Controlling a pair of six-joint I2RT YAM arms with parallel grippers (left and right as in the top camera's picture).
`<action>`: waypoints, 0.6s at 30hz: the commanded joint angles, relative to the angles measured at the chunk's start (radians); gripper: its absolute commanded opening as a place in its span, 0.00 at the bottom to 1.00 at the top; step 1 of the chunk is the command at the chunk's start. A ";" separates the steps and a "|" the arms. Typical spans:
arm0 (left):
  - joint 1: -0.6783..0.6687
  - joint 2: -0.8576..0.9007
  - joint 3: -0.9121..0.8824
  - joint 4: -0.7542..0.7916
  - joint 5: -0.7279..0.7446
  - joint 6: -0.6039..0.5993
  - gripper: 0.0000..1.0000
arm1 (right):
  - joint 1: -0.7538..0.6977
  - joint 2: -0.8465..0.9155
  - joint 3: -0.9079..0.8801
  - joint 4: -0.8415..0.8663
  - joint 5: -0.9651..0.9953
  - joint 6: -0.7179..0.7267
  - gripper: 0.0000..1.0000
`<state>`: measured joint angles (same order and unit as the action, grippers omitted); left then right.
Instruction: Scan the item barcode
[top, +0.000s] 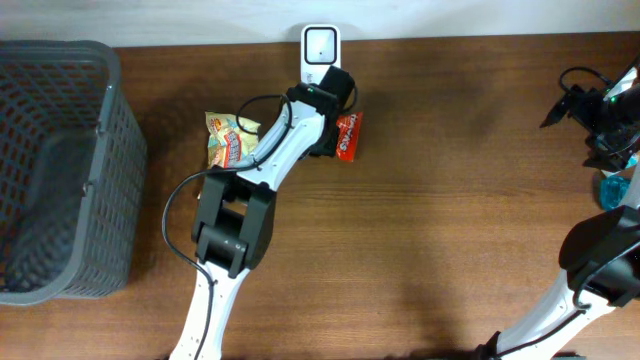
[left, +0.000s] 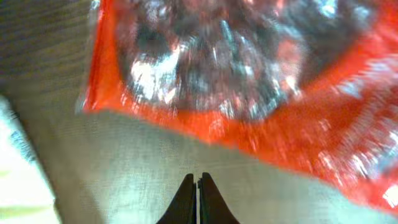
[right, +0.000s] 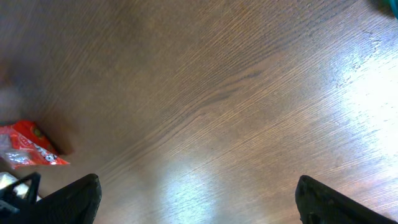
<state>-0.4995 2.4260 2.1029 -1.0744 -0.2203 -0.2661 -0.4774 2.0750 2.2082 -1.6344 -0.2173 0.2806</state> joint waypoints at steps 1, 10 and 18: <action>0.018 -0.208 0.102 -0.067 0.021 -0.026 0.06 | -0.001 0.000 0.000 0.000 0.013 -0.002 0.98; 0.216 -0.371 0.105 -0.246 0.021 -0.025 0.99 | -0.003 -0.001 0.001 0.145 0.016 -0.006 0.98; 0.289 -0.371 0.105 -0.265 0.075 -0.041 0.99 | 0.095 0.005 0.000 0.240 -0.546 -0.314 0.98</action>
<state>-0.2104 2.0518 2.2097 -1.3399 -0.1677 -0.2897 -0.4671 2.0750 2.2082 -1.3994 -0.4908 0.2226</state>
